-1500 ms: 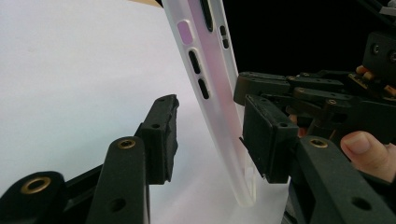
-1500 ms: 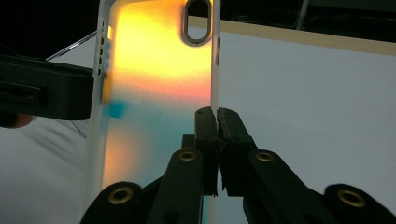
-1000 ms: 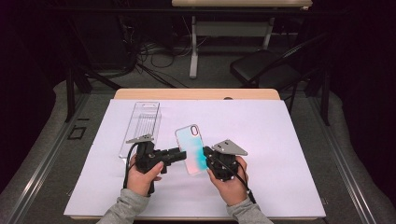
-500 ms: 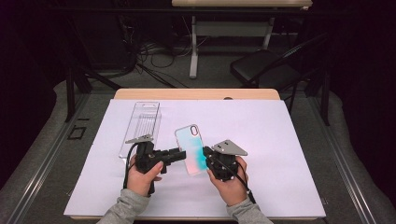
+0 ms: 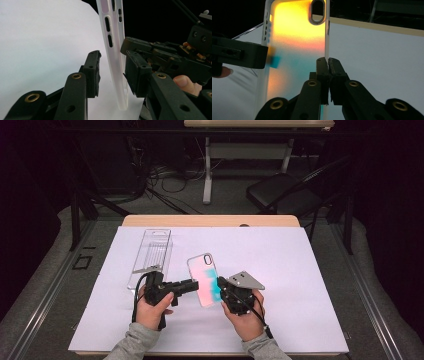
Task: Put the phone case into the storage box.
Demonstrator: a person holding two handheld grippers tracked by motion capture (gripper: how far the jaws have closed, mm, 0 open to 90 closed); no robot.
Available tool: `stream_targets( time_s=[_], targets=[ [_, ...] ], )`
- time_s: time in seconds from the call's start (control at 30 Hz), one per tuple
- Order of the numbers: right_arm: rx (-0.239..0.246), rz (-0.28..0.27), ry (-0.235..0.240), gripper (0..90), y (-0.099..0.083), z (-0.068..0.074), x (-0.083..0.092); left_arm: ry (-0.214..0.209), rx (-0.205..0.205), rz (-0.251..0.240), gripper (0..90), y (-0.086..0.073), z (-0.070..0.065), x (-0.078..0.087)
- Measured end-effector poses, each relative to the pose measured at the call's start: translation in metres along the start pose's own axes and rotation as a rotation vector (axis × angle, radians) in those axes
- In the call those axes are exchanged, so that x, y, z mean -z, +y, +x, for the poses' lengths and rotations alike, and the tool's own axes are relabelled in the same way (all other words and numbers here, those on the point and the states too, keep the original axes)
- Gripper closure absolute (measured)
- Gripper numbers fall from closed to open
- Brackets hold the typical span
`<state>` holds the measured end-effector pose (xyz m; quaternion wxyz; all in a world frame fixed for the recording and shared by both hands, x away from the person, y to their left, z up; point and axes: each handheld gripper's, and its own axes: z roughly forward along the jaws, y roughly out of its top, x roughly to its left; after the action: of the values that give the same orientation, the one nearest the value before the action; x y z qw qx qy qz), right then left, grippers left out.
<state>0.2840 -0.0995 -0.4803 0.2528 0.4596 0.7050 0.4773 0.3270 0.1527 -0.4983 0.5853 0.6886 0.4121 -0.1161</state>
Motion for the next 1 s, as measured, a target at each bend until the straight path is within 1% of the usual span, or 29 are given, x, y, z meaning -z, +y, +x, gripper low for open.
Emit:
stream_targets(
  time_s=[0.27,0.33,0.43,0.53,0.73,1.0],
  targets=[
    [0.011,-0.023,-0.006,87.5,-0.0031,0.0005,0.0,0.011,0.003,-0.006,68.0,-0.0001,-0.001,0.0014],
    [0.016,-0.031,-0.006,87.5,-0.0031,0.0009,0.0005,0.005,0.021,-0.005,68.6,-0.0004,-0.001,0.0021],
    [0.014,-0.033,-0.007,87.5,-0.0034,0.0019,0.0013,0.004,0.021,-0.008,69.6,-0.0006,-0.0017,0.002],
    [0.022,-0.041,-0.006,87.5,-0.0039,0.0024,0.0013,0.004,0.018,-0.007,69.9,-0.0005,-0.0013,0.0023],
    [0.029,-0.044,-0.008,87.5,-0.0045,0.0031,0.0015,0.003,0.017,-0.009,71.8,-0.0003,-0.0015,0.0029],
    [0.023,-0.041,-0.005,87.5,-0.005,0.0031,0.0008,-0.002,0.024,-0.009,76.0,-0.0005,-0.0023,0.0026]
  ],
)
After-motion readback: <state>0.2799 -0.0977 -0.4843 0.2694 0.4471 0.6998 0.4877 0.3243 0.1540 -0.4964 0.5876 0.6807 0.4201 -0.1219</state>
